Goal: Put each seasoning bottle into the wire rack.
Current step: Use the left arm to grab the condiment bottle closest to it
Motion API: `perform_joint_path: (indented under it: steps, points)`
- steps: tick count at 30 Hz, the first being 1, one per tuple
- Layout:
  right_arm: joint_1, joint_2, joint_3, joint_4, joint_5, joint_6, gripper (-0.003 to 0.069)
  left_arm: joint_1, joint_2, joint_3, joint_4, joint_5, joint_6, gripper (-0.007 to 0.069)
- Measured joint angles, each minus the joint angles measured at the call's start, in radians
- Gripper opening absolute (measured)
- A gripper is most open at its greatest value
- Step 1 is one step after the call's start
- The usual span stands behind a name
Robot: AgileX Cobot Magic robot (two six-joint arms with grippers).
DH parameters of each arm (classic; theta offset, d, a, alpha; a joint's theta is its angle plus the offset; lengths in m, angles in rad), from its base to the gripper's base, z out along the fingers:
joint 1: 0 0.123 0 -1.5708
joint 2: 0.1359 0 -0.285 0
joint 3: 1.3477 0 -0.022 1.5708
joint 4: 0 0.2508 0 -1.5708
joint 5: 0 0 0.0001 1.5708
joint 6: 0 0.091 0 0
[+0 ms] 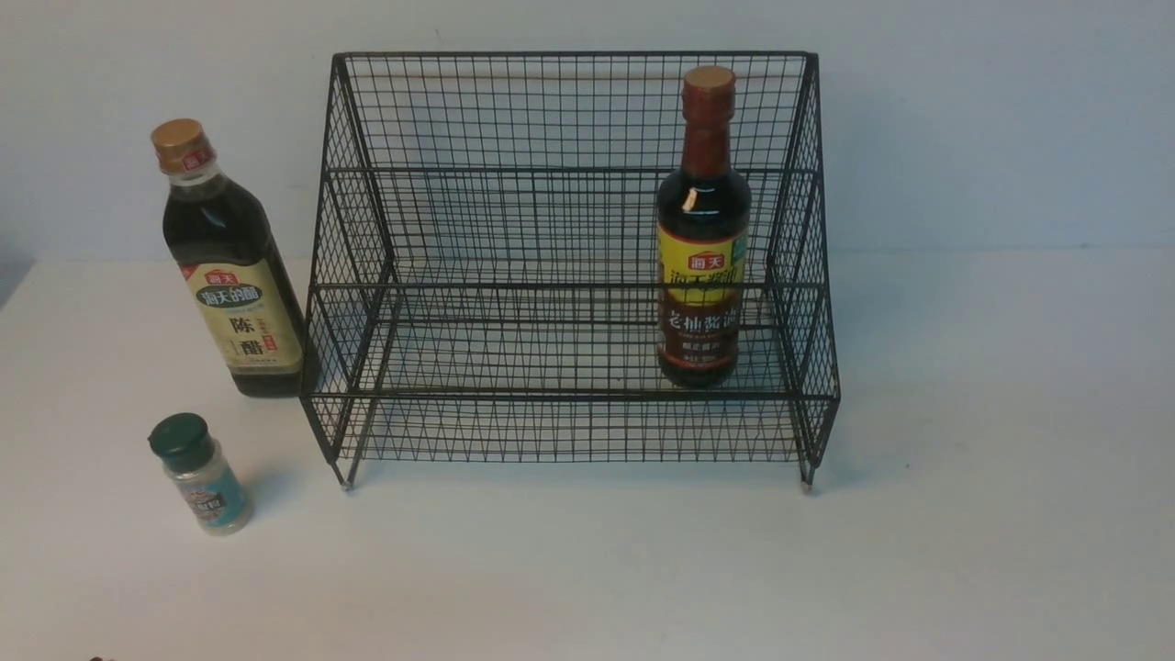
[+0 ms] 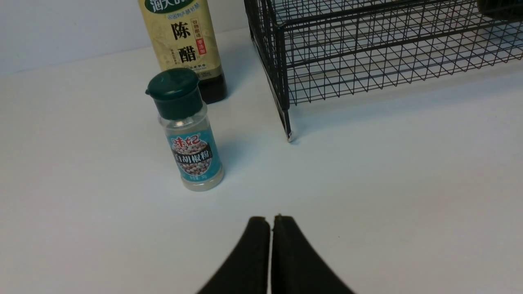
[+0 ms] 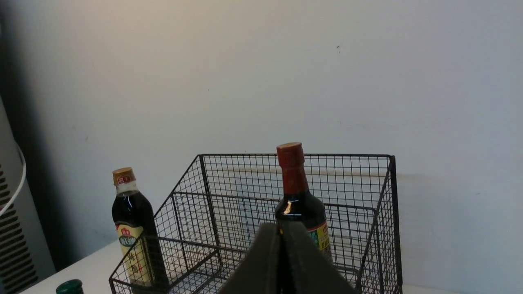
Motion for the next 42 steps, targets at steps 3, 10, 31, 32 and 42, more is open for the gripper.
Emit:
perform_joint_path:
  steps: [3,10,31,32,42]
  points:
    - [0.000,0.000,0.000,0.000,0.014,0.000,-0.0012,0.000,0.000,0.000,0.000,0.000,0.000,-0.0005]
    - [-0.007,-0.018,0.007,-0.030,0.038,-0.016,-0.0012,0.000,0.000,0.000,-0.001,0.000,0.000,-0.0005]
    - [-0.502,-0.224,0.316,-0.136,0.282,-0.023,-0.0013,0.000,-0.001,0.000,-0.001,0.000,0.000,-0.0005]
    - [-0.502,-0.225,0.316,-0.137,0.286,-0.023,-0.0013,0.000,-0.001,0.000,-0.001,0.000,0.000,-0.0005]
    - [-0.506,-0.226,0.316,-0.137,0.287,-0.023,-0.0013,0.000,-0.001,0.000,-0.001,0.000,0.000,-0.0005]
